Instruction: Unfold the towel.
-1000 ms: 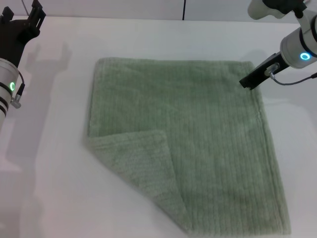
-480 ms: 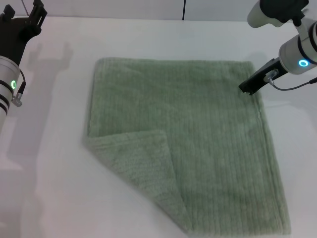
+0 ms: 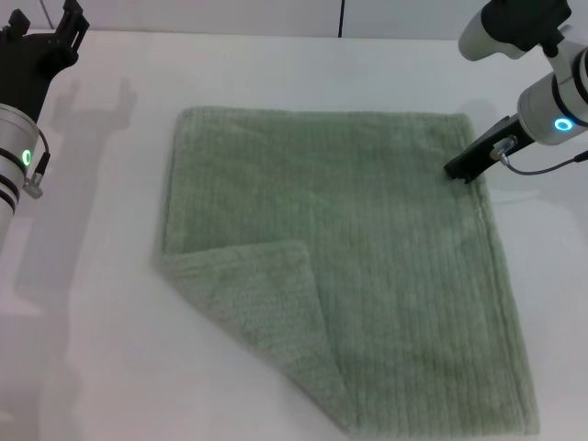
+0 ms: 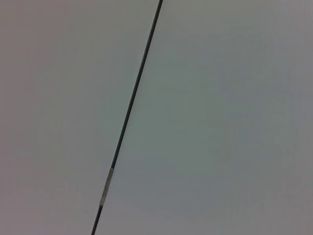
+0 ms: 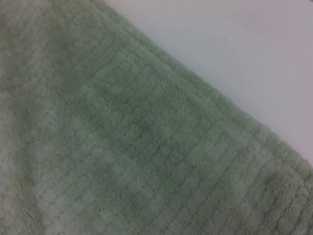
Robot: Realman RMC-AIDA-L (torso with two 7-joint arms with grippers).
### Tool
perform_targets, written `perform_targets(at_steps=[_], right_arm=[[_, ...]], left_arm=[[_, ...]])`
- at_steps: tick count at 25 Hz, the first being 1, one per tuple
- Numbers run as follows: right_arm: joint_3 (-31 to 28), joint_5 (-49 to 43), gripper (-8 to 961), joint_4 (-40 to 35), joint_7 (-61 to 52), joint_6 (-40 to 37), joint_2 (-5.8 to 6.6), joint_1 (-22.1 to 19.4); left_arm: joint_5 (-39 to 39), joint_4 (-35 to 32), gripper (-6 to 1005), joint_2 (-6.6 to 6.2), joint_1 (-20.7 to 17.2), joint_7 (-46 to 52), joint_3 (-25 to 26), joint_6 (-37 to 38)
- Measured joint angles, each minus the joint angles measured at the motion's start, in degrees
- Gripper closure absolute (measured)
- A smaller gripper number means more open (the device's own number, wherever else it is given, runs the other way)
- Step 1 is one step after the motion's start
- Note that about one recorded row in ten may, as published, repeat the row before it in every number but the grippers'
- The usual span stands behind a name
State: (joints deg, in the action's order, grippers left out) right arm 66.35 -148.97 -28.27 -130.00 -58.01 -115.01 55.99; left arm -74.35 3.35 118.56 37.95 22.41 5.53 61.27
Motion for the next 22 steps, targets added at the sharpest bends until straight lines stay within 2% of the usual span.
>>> perform_targets(at_steps=[13, 18, 20, 22], right_arm=[[0.0, -0.2, 954, 1.6, 0.1, 1.1, 0.24, 0.5], [0.0, -0.3, 954, 1.7, 0.1, 1.2, 0.29, 0.5], [0.0, -0.3, 954, 1.7, 0.1, 1.2, 0.3, 0.5], [0.0, -0.4, 954, 1.7, 0.1, 1.2, 0.31, 0.5]], left_arm=[[-0.5, 0.2, 253, -0.09, -0.2, 1.6, -0.3, 0.4], [-2.3, -0.5, 255, -0.33, -0.2, 5.3, -0.5, 0.5], [-8.0, -3.2, 255, -0.48, -0.1, 12.3, -1.1, 0.5], [-13.3, -7.3, 256, -0.58, 0.3, 21.0, -3.9, 0.6]])
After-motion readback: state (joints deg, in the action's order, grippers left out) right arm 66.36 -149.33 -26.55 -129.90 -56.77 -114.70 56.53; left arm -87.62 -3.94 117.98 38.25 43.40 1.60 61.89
